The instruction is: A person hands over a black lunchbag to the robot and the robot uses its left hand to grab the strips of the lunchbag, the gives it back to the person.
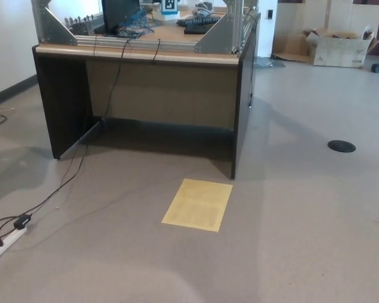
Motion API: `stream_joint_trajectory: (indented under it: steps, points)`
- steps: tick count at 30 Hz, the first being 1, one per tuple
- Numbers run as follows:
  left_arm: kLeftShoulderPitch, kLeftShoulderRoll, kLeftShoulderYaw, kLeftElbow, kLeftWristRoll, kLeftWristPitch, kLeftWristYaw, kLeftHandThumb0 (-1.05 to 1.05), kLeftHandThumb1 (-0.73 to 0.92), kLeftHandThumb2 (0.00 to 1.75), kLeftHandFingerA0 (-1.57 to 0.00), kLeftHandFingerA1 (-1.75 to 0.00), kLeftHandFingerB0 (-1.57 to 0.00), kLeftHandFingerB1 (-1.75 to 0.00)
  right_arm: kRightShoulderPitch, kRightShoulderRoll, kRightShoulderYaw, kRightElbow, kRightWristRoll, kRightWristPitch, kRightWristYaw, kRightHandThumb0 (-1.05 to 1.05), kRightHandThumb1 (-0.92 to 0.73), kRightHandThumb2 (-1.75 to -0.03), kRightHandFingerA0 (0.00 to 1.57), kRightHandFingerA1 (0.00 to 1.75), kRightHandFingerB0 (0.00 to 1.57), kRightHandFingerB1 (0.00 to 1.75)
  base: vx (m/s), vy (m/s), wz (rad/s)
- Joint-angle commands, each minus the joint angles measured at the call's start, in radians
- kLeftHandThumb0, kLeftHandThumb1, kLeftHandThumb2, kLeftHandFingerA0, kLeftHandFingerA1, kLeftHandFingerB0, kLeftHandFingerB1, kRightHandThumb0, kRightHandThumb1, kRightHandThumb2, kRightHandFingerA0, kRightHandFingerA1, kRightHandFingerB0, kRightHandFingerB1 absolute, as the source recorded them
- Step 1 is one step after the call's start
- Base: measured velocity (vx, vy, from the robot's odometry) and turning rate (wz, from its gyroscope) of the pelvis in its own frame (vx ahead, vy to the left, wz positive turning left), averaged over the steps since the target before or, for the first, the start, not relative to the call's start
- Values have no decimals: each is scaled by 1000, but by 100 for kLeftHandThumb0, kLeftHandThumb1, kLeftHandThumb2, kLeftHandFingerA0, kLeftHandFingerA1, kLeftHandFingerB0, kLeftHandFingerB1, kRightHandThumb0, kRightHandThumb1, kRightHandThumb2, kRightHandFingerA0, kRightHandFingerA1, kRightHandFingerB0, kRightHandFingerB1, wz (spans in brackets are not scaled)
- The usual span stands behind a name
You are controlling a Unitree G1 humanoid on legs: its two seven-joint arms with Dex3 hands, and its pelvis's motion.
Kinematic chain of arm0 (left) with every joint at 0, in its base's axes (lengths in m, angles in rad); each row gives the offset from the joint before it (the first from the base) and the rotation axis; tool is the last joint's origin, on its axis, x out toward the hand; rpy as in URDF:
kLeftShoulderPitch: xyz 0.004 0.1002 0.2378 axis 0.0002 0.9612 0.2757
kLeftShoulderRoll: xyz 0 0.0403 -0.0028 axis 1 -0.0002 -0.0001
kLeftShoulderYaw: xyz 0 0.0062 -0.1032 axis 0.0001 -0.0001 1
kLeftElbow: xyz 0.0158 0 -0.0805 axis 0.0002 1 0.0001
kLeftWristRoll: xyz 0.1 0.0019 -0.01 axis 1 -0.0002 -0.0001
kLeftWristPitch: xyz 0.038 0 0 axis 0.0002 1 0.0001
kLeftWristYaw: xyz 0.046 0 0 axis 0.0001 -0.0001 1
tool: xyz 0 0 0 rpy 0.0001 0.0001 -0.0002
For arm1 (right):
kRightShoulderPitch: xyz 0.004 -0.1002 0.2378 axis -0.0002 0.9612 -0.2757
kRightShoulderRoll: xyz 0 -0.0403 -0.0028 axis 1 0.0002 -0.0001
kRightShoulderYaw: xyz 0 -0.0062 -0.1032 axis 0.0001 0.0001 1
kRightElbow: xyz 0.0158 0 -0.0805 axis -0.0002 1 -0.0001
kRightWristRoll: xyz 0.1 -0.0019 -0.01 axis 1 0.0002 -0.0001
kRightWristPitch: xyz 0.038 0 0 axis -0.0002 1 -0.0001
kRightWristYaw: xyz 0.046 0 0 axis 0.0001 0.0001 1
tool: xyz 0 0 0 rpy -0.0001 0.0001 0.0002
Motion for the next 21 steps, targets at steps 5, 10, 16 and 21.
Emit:
stream_joint_trajectory:
  steps: [5, 10, 16, 21]
  points:
    - [-9, 92, 15, -21, 16, -414, 49, -67, 44, 77, -6, -25, -9, -26, -47, -41, -55, 56, 36, -339, 7, -70, -72, -62, 45, 41, 35, 37, 0, 0, 0]
    - [-3, 102, 56, -178, -51, -424, -6, -65, 43, 77, -3, -26, -8, -26, -80, -29, -39, 77, 15, -342, -5, -71, -73, -62, 45, 42, 34, 36, 0, 0, 0]
    - [-37, 109, 97, -519, -106, -318, -60, -68, 52, 60, -6, -21, -9, -22, -108, -12, -46, 93, 32, -345, 12, -74, -67, -63, 42, 42, 32, 37, 0, 0, 0]
    - [-66, 120, 125, -701, -137, -229, -85, -68, 45, 79, -4, -23, -5, -22, -113, -17, -39, 103, 18, -366, -1, -72, -72, -62, 46, 42, 36, 37, 0, 0, 0]
